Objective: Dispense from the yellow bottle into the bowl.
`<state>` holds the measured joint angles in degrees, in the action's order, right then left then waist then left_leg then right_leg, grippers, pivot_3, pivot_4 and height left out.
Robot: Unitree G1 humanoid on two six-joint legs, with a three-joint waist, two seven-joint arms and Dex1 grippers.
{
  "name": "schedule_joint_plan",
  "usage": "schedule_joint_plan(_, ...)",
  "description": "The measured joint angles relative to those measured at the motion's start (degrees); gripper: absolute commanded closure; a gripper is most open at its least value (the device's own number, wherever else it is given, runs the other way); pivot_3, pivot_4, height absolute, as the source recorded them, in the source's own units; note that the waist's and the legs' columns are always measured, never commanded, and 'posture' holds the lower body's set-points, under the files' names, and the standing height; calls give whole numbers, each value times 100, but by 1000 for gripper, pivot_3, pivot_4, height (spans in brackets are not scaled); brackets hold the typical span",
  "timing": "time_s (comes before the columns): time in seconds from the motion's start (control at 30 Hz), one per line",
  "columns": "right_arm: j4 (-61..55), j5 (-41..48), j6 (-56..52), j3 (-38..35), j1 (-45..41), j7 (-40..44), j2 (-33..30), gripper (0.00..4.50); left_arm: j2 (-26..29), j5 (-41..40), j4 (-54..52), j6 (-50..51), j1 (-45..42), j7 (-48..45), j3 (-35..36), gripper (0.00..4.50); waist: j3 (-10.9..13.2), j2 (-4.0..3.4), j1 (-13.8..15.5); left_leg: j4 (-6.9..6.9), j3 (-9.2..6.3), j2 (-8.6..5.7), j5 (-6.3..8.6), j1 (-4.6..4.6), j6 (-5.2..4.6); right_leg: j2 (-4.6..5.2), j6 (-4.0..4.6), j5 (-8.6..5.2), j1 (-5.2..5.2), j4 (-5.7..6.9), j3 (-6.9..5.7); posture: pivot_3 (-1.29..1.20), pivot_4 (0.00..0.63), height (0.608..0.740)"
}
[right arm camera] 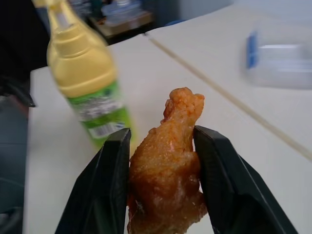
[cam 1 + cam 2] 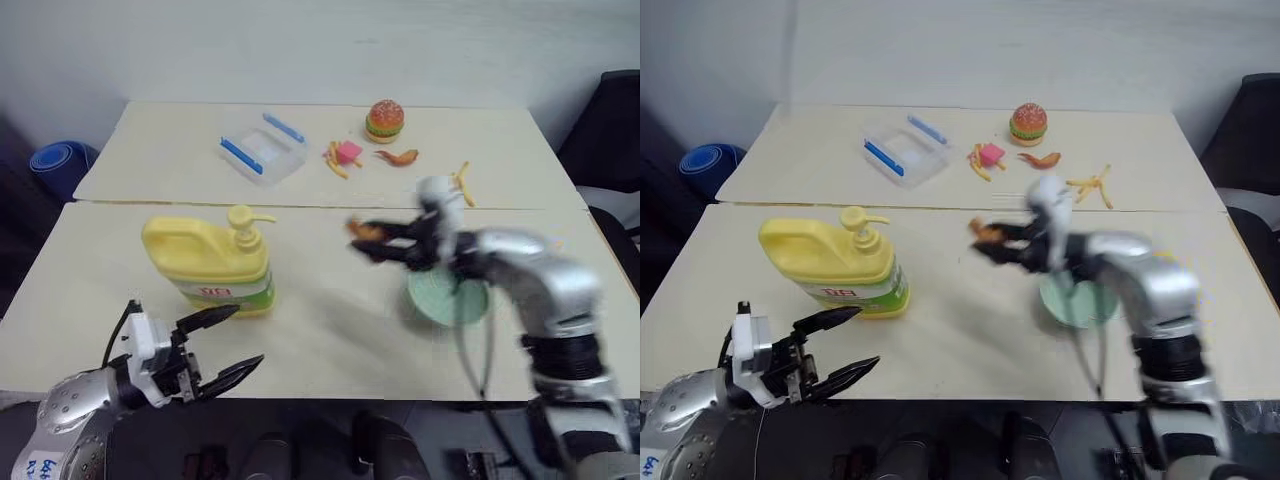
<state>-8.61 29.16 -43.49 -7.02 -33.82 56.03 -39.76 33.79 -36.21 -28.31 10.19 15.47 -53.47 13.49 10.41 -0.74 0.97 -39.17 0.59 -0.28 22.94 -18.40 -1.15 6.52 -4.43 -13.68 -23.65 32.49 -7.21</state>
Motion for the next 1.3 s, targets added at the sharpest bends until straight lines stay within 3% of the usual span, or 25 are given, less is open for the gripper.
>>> schedule_joint_plan(0.17,2801,-1282,1725,-140,470,-269,-1200,2859,-71,43,13,89,-252,78,-285,0,1,-2,3,0,32,-8,-7,7,-10,-4,-2,1,2,10,14,0,150,740)
schedule_joint_plan(0.3,4966,-1938,3138,-137,390,-625,-1245,2859,-69,87,231,88,-352,47,-340,0,7,-10,-84,1,72,2,-19,8,0,-22,-3,2,1,31,25,0,150,740)
schedule_joint_plan(0.43,5839,-2029,3717,-123,209,-508,-1011,1603,-60,101,393,83,-555,-31,-346,0,11,-16,-195,1,93,11,-25,29,9,-26,-4,3,4,46,51,0,150,740)
schedule_joint_plan(0.6,5636,-1912,3976,-213,272,-81,-908,33,48,107,488,83,-625,-132,-327,0,18,-32,-225,1,77,12,-25,26,12,-22,-6,4,0,47,65,0,150,740)
schedule_joint_plan(0.73,4074,-1375,3604,-505,1025,430,-1067,33,103,127,666,39,-597,-164,-233,0,18,-35,-115,1,57,10,-24,23,14,-18,-10,7,-5,40,48,0,150,740)
schedule_joint_plan(0.83,1808,-583,2476,-582,2058,815,-1182,33,140,164,693,-44,-539,-177,-89,0,16,-32,-48,0,37,15,-20,21,21,-17,-9,6,1,11,35,0,150,740)
schedule_joint_plan(0.93,498,-280,1813,-369,2674,792,-1161,33,149,171,696,-69,-485,-204,-66,0,16,-32,13,0,36,12,-4,24,20,-7,-8,6,4,11,37,0,150,740)
schedule_joint_plan(1.1,51,-602,1598,172,2776,166,-727,33,149,192,679,-68,-432,-194,-62,0,17,-30,39,0,36,7,-2,20,16,-5,-6,6,-3,11,37,0,150,740)
schedule_joint_plan(1.2,448,-1040,1746,644,2521,-101,-424,605,166,193,663,-59,-366,-168,-36,0,16,-28,33,0,36,6,-4,17,13,-7,-6,6,-6,9,33,0,150,740)
schedule_joint_plan(1.3,764,-1369,1893,1120,2243,-219,-86,1626,237,193,637,-52,-362,-151,9,0,17,-30,13,0,37,6,-6,18,12,-8,-5,6,-6,12,34,0,150,740)
